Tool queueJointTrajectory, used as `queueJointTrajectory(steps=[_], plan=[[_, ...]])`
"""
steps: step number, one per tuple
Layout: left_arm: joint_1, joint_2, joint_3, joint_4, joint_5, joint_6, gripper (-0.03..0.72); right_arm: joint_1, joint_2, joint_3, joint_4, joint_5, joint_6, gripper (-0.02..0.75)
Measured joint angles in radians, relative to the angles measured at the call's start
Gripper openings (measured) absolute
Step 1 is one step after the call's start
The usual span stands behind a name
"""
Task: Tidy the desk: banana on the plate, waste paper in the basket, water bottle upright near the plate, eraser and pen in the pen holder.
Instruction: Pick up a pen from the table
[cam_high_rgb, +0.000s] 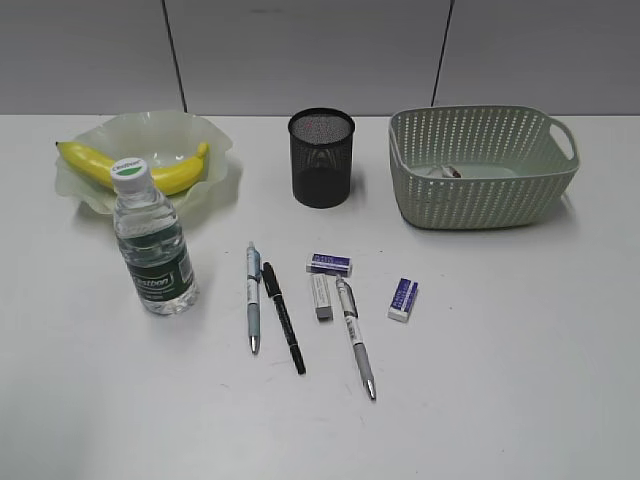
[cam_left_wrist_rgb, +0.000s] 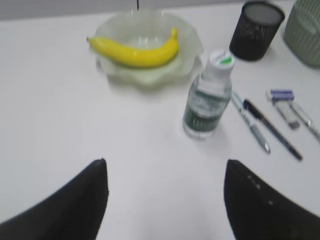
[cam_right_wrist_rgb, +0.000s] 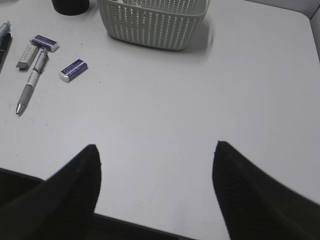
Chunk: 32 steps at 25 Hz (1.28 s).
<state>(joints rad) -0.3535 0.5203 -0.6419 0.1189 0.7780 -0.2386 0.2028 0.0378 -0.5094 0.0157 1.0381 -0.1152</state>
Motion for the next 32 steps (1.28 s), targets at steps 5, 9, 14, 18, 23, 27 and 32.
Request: queueJointTrajectory(steps=[5, 9, 14, 18, 23, 27, 32], plan=[[0.0, -0.141, 0.007, -0.02, 0.342, 0.049, 0.536, 0.0, 0.0, 0.0, 0.0, 0.0, 0.0, 0.549], [0.0, -0.249, 0.054, -0.045, 0.431, 0.059, 0.536, 0.0, 0.0, -0.001, 0.001, -0.003, 0.0, 0.549], [0.0, -0.379, 0.07, -0.053, 0.366, 0.071, 0.536, 0.0, 0.088, -0.036, 0.058, -0.092, -0.028, 0.547], [0.0, -0.425, 0.1, -0.057, 0.295, 0.098, 0.536, 0.0, 0.294, -0.077, 0.201, -0.167, -0.197, 0.508], [0.0, -0.427, 0.103, -0.057, 0.285, 0.104, 0.536, 0.0, 0.65, -0.185, 0.385, -0.177, -0.412, 0.402], [0.0, -0.427, 0.103, -0.057, 0.283, 0.104, 0.536, 0.018, 0.933, -0.319, 0.43, -0.141, -0.465, 0.32], [0.0, -0.427, 0.103, -0.057, 0.283, 0.104, 0.536, 0.156, 1.236, -0.49, 0.361, -0.127, -0.357, 0.296]])
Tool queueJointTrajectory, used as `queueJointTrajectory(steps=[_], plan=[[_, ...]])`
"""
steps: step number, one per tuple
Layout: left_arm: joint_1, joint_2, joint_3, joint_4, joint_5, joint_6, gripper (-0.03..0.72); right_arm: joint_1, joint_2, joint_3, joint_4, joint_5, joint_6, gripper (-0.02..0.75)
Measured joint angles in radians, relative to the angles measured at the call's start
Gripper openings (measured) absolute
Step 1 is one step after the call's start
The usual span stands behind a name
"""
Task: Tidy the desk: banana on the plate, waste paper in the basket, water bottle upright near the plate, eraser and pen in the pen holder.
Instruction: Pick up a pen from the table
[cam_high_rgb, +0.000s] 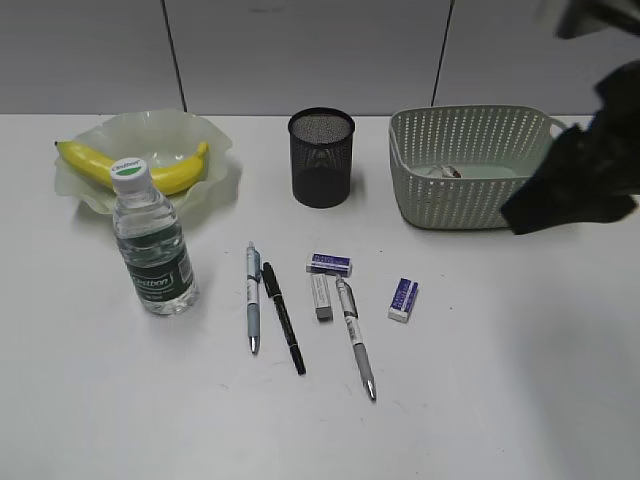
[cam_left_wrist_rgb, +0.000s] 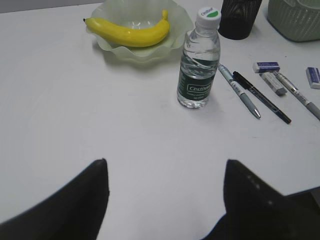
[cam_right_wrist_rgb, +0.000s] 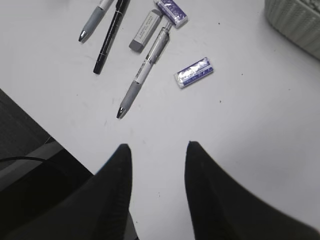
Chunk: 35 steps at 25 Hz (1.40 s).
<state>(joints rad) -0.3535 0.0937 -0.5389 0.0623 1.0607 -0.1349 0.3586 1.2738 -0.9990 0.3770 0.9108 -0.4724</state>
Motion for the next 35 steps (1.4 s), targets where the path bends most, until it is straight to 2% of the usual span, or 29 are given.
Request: queueJointTrajectory(steps=[3, 7, 13, 21, 35], plan=[[0.0, 0.0, 0.0, 0.0, 0.0, 0.0, 0.535, 0.1, 0.161, -0.099, -0.081, 0.003, 0.156, 0.293], [0.0, 0.0, 0.0, 0.0, 0.0, 0.0, 0.533, 0.21, 0.351, -0.203, -0.107, 0.006, 0.299, 0.29], [0.0, 0.0, 0.0, 0.0, 0.0, 0.0, 0.533, 0.312, 0.561, -0.33, -0.178, 0.009, 0.487, 0.29], [0.0, 0.0, 0.0, 0.0, 0.0, 0.001, 0.531, 0.327, 0.759, -0.442, -0.217, 0.03, 0.583, 0.29], [0.0, 0.0, 0.0, 0.0, 0.0, 0.001, 0.527, 0.327, 0.947, -0.477, -0.238, 0.048, 0.585, 0.284]])
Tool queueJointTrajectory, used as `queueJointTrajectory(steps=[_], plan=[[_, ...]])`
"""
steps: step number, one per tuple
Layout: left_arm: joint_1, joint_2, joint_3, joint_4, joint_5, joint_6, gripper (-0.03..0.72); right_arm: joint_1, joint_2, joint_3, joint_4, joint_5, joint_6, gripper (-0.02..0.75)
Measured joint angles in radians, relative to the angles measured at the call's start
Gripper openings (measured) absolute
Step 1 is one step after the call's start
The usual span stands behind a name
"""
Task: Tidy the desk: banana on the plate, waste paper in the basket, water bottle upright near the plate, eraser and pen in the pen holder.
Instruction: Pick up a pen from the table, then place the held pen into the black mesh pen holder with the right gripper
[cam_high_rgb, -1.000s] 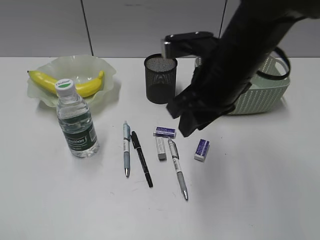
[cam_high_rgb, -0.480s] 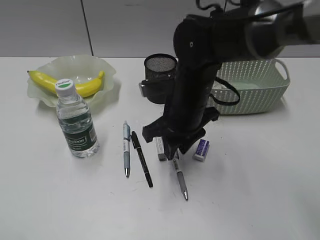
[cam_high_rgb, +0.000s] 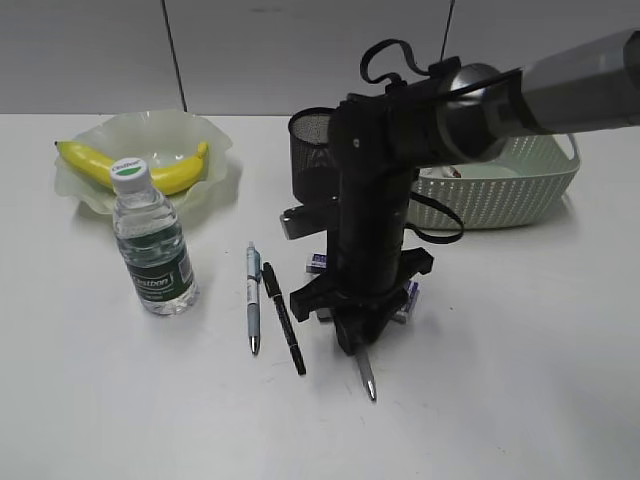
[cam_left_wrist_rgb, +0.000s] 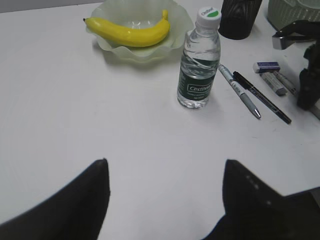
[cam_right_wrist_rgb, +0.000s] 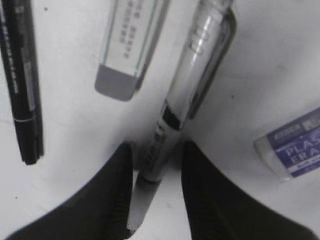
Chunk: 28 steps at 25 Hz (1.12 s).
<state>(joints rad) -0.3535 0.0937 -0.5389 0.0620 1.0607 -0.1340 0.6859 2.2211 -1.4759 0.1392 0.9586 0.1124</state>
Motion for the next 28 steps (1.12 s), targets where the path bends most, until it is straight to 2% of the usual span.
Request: queueJointTrajectory(steps=[2, 4, 10, 13, 20, 26, 28], plan=[[0.0, 0.0, 0.0, 0.0, 0.0, 0.0, 0.526, 0.0, 0.009, -0.021, -0.007, 0.01, 0.0, 0.225], [0.0, 0.0, 0.0, 0.0, 0.0, 0.0, 0.526, 0.0, 0.015, -0.046, -0.022, 0.03, 0.0, 0.102], [0.0, 0.0, 0.0, 0.0, 0.0, 0.0, 0.524, 0.0, -0.083, -0.158, -0.045, 0.163, 0.019, 0.109], [0.0, 0.0, 0.0, 0.0, 0.0, 0.0, 0.524, 0.001, -0.202, -0.209, -0.055, 0.15, 0.032, 0.109], [0.0, 0.0, 0.0, 0.0, 0.0, 0.0, 0.521, -0.015, -0.287, -0.23, -0.248, -0.239, 0.052, 0.109], [0.0, 0.0, 0.0, 0.0, 0.0, 0.0, 0.518, -0.075, -0.176, -0.23, -0.297, -0.617, 0.062, 0.108], [0.0, 0.0, 0.0, 0.0, 0.0, 0.0, 0.517, -0.093, -0.131, -0.23, -0.307, -0.7, 0.063, 0.108]])
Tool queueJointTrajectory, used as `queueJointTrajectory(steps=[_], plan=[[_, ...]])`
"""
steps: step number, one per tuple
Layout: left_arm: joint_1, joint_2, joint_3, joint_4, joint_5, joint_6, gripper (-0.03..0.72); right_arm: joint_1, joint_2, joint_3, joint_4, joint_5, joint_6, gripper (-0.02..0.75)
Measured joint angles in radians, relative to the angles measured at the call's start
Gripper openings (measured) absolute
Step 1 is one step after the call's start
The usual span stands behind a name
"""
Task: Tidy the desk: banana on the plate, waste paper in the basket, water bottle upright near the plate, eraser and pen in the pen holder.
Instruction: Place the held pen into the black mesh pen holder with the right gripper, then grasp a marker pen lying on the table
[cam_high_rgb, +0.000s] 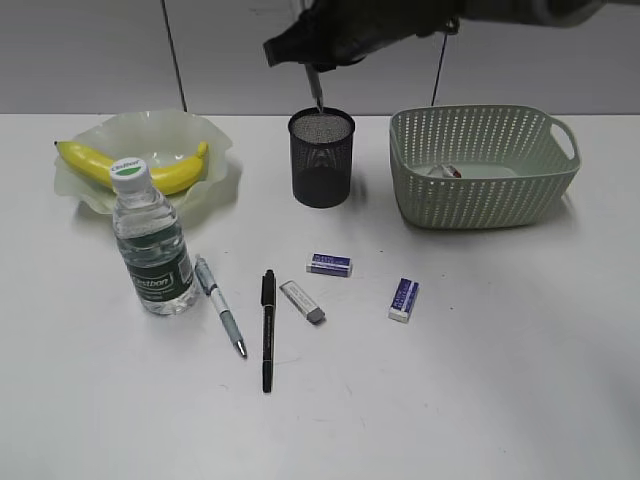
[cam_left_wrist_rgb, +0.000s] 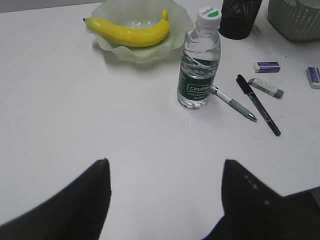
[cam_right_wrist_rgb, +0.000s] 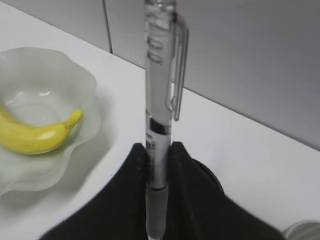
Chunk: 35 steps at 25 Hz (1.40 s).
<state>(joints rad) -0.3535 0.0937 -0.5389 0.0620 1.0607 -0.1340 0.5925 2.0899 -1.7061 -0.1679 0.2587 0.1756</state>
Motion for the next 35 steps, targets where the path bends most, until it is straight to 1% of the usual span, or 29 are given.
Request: queueJointTrajectory(steps=[5, 9, 10, 12, 15, 17, 18, 20, 22, 24, 27, 29, 30, 31, 33, 35], plan=[[0.0, 0.0, 0.0, 0.0, 0.0, 0.0, 0.516, -0.031, 0.084, 0.001, -0.015, -0.138, 0.001, 0.108], [0.0, 0.0, 0.0, 0.0, 0.0, 0.0, 0.516, -0.044, 0.133, 0.001, -0.015, -0.173, 0.002, 0.109], [0.0, 0.0, 0.0, 0.0, 0.0, 0.0, 0.516, -0.045, 0.143, 0.001, -0.016, -0.174, 0.002, 0.12], [0.0, 0.0, 0.0, 0.0, 0.0, 0.0, 0.516, -0.046, 0.149, 0.002, -0.016, -0.171, 0.002, 0.184], [0.0, 0.0, 0.0, 0.0, 0.0, 0.0, 0.516, -0.047, 0.142, 0.002, -0.017, -0.17, 0.002, 0.333], [0.0, 0.0, 0.0, 0.0, 0.0, 0.0, 0.516, -0.047, 0.121, 0.002, -0.017, -0.157, 0.002, 0.396], [0.0, 0.0, 0.0, 0.0, 0.0, 0.0, 0.516, -0.047, 0.103, 0.003, -0.016, -0.141, 0.002, 0.413], [0.0, 0.0, 0.0, 0.0, 0.0, 0.0, 0.515, -0.047, 0.056, 0.003, -0.011, -0.08, 0.003, 0.427], [0.0, 0.0, 0.0, 0.0, 0.0, 0.0, 0.515, -0.047, -0.004, 0.003, -0.009, 0.034, 0.003, 0.433], [0.0, 0.0, 0.0, -0.001, 0.0, 0.0, 0.515, -0.047, -0.083, 0.003, -0.006, 0.185, 0.003, 0.435], [0.0, 0.003, -0.003, -0.01, -0.015, 0.0, 0.515, -0.047, -0.212, 0.003, -0.004, 0.467, 0.001, 0.435], [0.0, 0.029, -0.02, -0.031, -0.056, 0.0, 0.513, -0.047, -0.291, 0.003, -0.001, 0.678, -0.033, 0.435], [0.0, 0.054, -0.03, -0.049, -0.086, 0.002, 0.508, -0.047, -0.334, 0.004, 0.002, 0.75, -0.052, 0.436], [0.0, 0.083, -0.038, -0.062, -0.112, 0.006, 0.503, -0.047, -0.372, 0.013, 0.005, 0.807, -0.07, 0.436], [0.0, 0.171, -0.058, -0.124, -0.147, 0.05, 0.493, -0.047, -0.462, 0.05, 0.012, 0.903, -0.095, 0.436], [0.0, 0.264, -0.072, -0.18, -0.176, 0.101, 0.484, -0.047, -0.573, 0.123, 0.027, 0.931, -0.106, 0.436]])
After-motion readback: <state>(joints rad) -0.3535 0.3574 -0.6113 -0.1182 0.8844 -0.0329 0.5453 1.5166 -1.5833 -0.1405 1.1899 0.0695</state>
